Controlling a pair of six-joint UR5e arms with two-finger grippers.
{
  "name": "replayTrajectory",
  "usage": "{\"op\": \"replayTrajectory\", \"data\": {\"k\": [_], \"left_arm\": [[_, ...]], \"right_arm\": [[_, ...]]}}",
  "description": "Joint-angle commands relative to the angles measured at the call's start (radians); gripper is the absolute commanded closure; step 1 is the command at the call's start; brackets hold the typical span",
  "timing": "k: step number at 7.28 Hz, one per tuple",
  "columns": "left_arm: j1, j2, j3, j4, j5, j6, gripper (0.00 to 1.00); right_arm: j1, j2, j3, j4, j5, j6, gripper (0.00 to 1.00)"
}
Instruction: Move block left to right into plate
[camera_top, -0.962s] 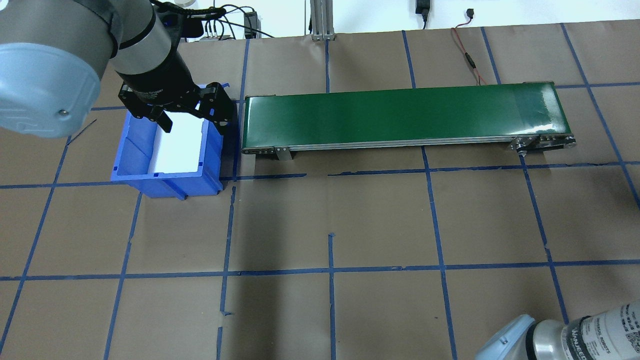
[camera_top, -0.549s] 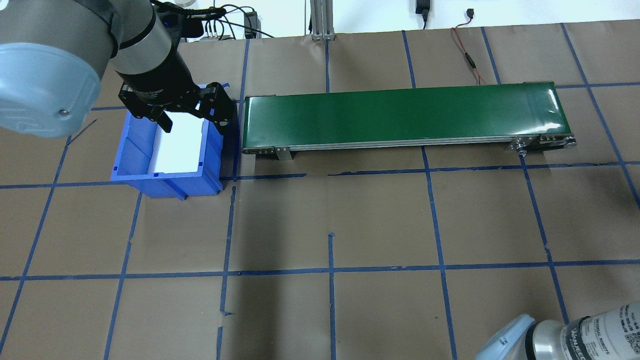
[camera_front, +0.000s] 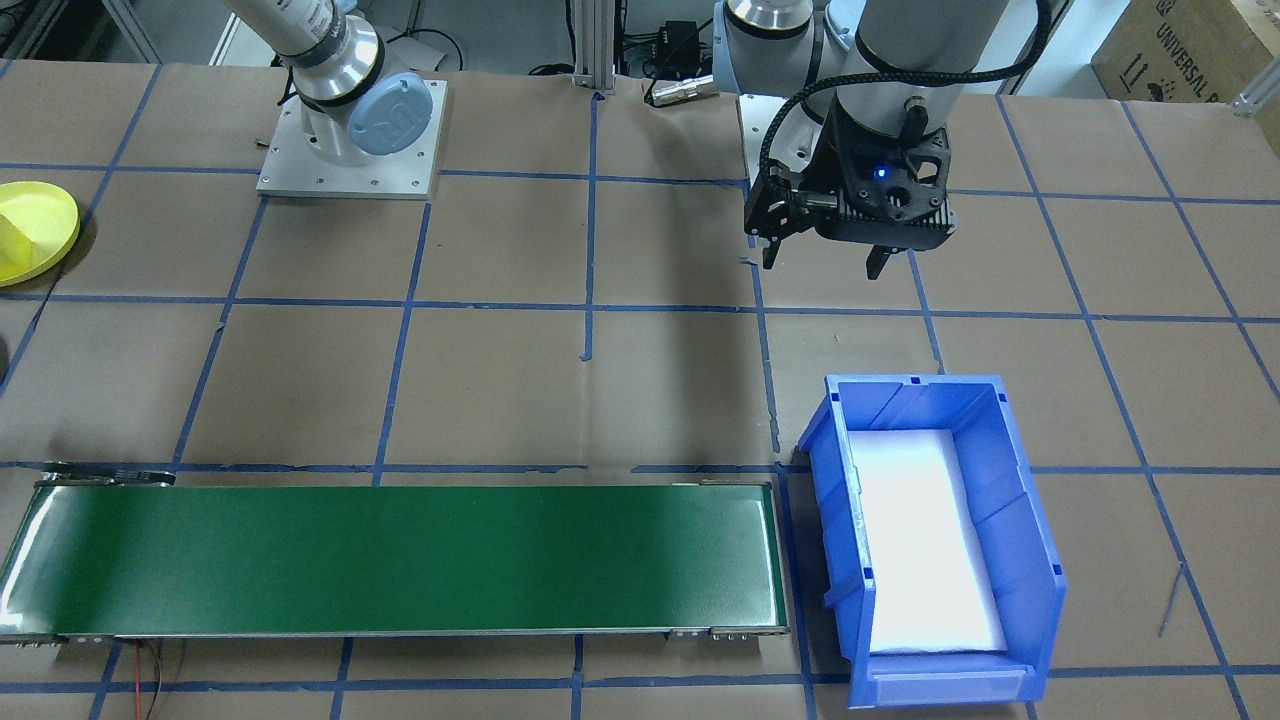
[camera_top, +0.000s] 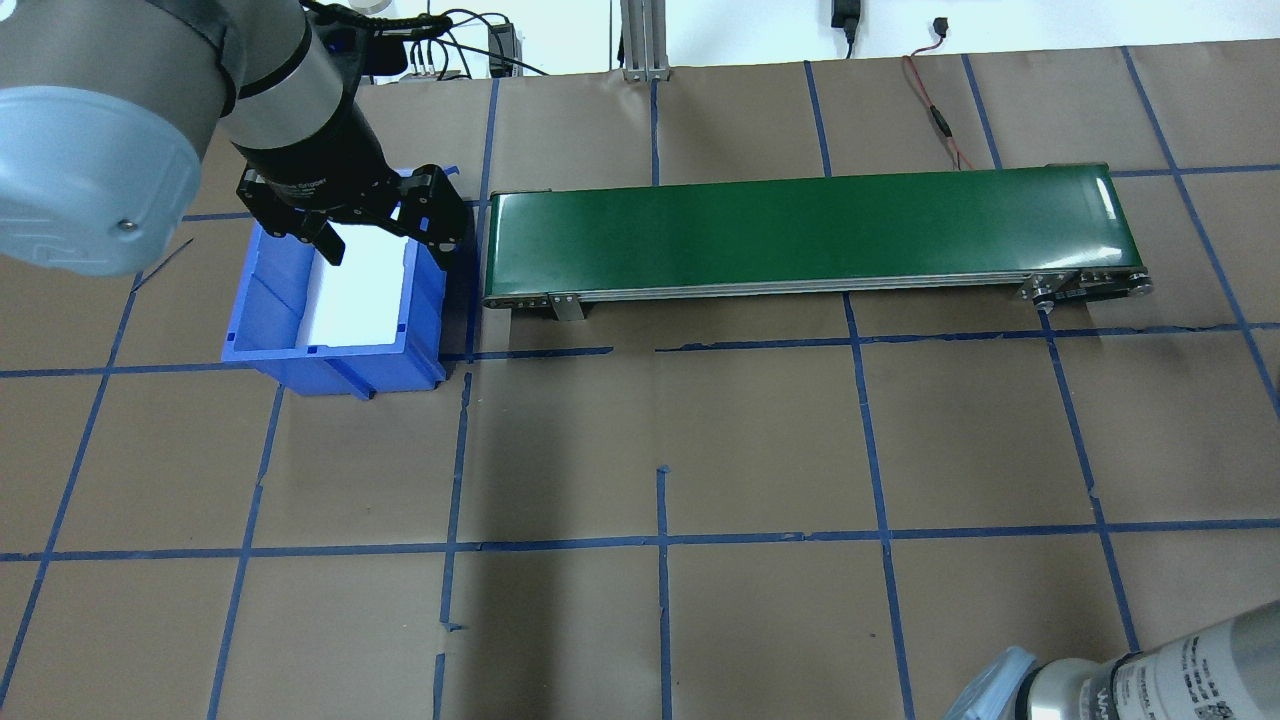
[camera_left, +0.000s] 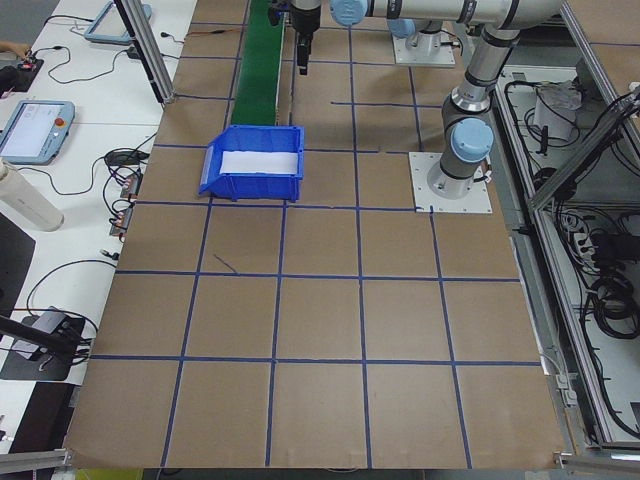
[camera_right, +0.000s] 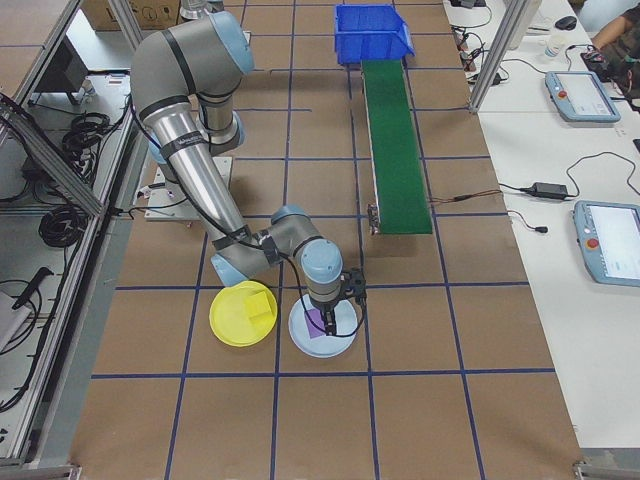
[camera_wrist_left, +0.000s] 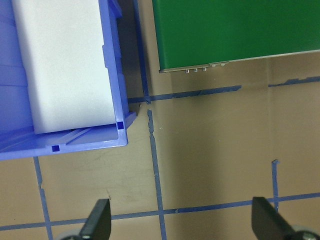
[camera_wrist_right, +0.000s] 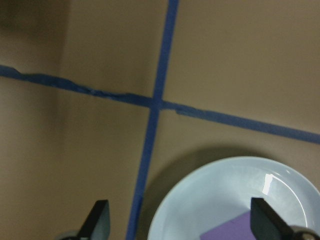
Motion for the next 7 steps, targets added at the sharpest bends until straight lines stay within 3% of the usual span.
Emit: {"op": "replayTrajectory", "data": {"k": [1, 3, 5, 7], "left_arm": [[0.000, 0.001, 0.000, 0.000, 0.000, 0.000, 0.00], [0.000, 0.001, 0.000, 0.000, 0.000, 0.000, 0.00], [0.000, -0.001, 0.000, 0.000, 0.000, 0.000, 0.00], [0.000, -0.001, 0.000, 0.000, 0.000, 0.000, 0.00]], "right_arm": [[0.140, -0.058, -0.003, 0.118, 0.000, 0.166, 0.00], [0.339, -0.083, -0.003, 0.124, -0.006, 0.415, 0.00], [0.464, -0.120, -0.003, 0.217, -0.028, 0.636, 0.00], [0.540, -0.195, -0.009, 0.298, -0.034, 0.731, 0.00]]}}
